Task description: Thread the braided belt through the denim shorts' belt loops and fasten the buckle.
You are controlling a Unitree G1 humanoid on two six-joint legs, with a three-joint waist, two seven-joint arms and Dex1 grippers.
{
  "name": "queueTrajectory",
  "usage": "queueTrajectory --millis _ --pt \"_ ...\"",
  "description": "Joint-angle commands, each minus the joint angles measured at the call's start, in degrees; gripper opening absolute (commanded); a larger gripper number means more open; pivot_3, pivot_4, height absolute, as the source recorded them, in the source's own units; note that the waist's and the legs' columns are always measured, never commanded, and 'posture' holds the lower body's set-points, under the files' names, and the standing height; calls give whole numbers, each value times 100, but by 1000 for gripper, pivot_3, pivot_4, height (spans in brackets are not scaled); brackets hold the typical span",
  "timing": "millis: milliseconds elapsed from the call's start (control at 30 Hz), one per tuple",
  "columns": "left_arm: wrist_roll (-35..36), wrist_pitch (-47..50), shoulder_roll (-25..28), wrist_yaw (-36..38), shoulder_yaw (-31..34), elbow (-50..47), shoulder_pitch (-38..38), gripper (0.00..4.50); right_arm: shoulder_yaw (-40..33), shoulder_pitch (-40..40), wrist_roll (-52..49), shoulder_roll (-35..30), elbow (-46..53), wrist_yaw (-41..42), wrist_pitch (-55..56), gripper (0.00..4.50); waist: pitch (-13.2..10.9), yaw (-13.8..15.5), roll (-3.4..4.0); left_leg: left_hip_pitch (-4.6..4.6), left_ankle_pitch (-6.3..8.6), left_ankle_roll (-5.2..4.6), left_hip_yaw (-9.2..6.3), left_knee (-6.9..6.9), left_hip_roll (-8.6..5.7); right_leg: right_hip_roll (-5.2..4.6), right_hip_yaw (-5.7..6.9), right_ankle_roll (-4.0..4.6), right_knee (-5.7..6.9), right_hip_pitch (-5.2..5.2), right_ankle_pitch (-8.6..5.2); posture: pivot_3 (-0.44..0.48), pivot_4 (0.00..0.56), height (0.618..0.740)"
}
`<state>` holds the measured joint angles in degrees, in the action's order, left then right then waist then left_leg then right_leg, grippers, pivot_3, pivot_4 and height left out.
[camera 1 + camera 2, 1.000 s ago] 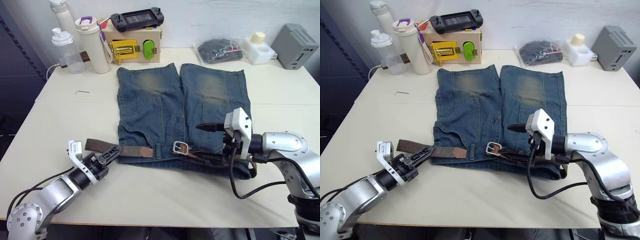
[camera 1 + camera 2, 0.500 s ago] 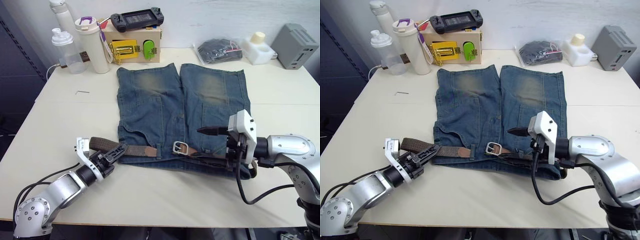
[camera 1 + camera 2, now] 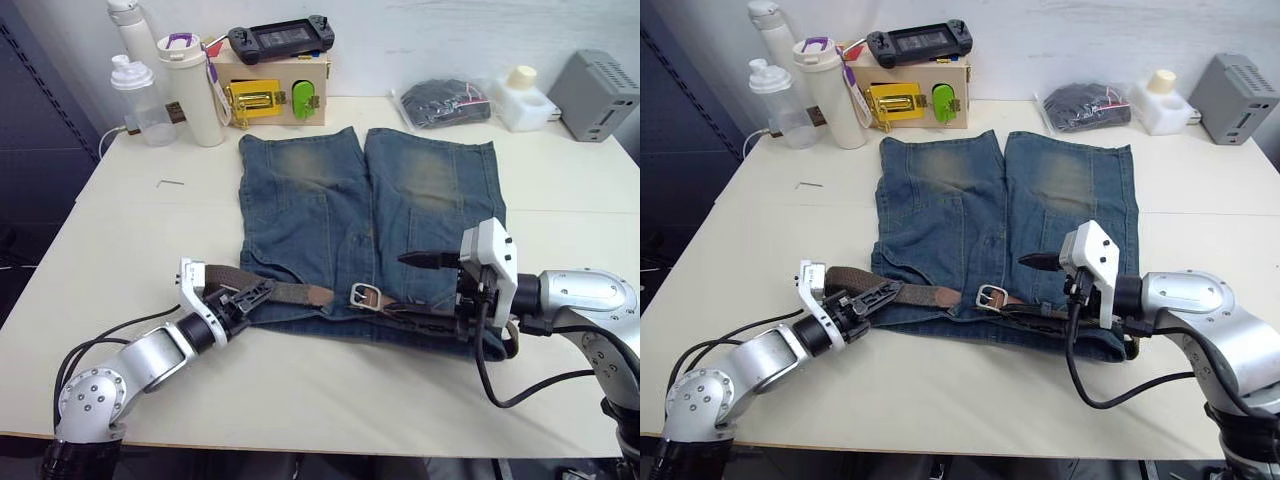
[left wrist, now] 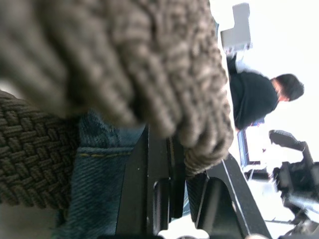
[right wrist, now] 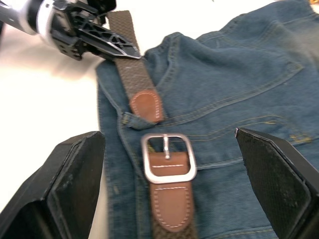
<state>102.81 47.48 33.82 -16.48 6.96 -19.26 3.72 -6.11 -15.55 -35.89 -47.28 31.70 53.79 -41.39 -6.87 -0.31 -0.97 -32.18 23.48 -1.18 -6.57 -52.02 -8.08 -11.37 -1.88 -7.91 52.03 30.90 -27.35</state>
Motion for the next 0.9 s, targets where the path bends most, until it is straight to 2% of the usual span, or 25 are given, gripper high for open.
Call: queueTrajectory --millis 33,233,333,433,567,767,900 --pt "-916 471 349 892 -384 -20 348 0 143 42 334 -93 240 -62 399 4452 0 29 0 0 -1 -3 1 0 0 0 0 0 -5 -4 0 0 150 645" --pt "-2451 675 543 2145 -900 245 949 0 481 16 854 -34 130 -113 929 4452 0 27 0 2 -4 -8 -3 0 -3 1 1 -1 -16 -15 0 0 150 645" --pt "-2620 778 373 2359 -808 629 1277 0 540 58 906 -37 188 -113 987 4452 0 26 0 4 -4 -8 -3 1 -3 1 3 -1 -17 -18 1 0 150 645" --pt "-2675 943 362 2463 -614 583 1258 0 543 90 938 -49 200 -125 1018 4452 0 7 0 5 -4 -9 -8 1 -3 1 6 -4 -17 -19 2 0 150 645" --pt "-2325 1153 471 2184 -124 297 943 0 462 126 903 -20 216 -165 990 4452 0 2 0 8 -4 -9 -9 6 -3 1 6 -4 -17 -19 2 0 150 645" --pt "-1268 1099 607 1311 487 -480 516 0 489 60 889 87 93 -215 1032 4452 0 -15 0 9 -4 -9 -12 8 -3 1 6 -4 -17 -19 2 0 150 645" --pt "-621 752 513 151 486 -986 217 0 547 -77 882 209 -2 -268 1031 4452 0 -20 0 11 -5 -9 -14 8 -3 3 5 -4 -18 -21 2 0 150 645"
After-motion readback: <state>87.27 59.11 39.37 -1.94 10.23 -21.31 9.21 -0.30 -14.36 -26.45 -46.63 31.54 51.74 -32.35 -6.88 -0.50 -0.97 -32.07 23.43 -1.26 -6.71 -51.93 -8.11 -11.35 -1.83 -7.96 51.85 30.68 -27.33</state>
